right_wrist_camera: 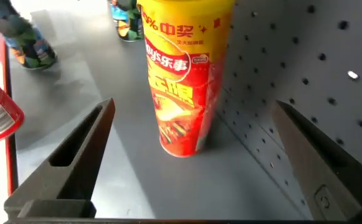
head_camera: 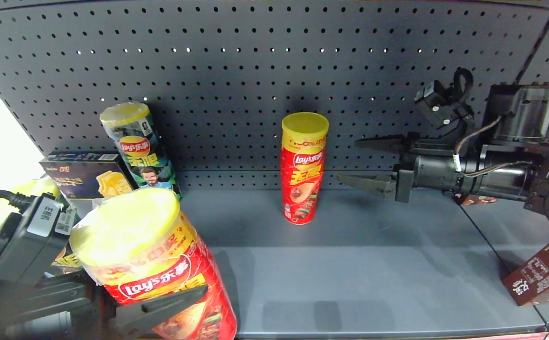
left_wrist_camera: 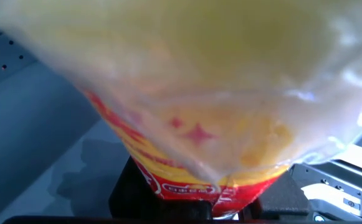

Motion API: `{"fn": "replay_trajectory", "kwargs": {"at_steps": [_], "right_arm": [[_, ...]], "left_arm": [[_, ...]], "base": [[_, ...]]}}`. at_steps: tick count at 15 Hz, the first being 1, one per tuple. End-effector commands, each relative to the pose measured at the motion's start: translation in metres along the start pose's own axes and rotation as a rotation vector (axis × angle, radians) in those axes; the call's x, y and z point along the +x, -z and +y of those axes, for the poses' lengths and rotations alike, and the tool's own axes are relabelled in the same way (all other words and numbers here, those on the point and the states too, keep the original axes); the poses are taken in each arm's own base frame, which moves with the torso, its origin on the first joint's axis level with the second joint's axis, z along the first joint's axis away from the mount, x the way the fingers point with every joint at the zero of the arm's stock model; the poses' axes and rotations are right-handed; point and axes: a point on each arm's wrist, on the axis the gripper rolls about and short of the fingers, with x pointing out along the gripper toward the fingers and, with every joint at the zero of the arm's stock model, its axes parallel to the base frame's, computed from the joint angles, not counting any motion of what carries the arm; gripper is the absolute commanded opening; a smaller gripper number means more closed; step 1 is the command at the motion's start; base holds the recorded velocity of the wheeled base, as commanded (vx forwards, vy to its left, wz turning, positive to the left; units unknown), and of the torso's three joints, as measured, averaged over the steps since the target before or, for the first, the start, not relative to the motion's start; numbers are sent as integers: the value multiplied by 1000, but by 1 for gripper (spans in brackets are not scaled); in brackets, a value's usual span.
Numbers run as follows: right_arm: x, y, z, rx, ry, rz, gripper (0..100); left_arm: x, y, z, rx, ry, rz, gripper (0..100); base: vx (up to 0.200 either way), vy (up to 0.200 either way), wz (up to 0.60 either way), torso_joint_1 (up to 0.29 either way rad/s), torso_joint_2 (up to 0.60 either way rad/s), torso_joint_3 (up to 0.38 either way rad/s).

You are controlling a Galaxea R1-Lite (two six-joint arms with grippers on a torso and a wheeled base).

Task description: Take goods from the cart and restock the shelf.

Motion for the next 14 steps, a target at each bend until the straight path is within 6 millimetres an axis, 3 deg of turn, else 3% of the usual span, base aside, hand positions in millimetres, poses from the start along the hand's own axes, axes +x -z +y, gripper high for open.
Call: {"fn": "replay_trajectory", "kwargs": {"at_steps": [1, 8, 14], "right_arm": [[15, 12, -13, -11, -59, 2, 100], [44, 20, -30, -19, -98, -15, 100], [61, 25, -30, -18, -123, -16, 100]], "left_arm": [[0, -1, 0, 2, -1, -3, 0], [1, -1, 1, -2, -1, -2, 0], [0, 0, 1, -6, -2, 1, 0]], "base": [[0, 0, 0, 0, 0, 0], [0, 0, 0, 0, 0, 0], [0, 0, 0, 0, 0, 0]]}}
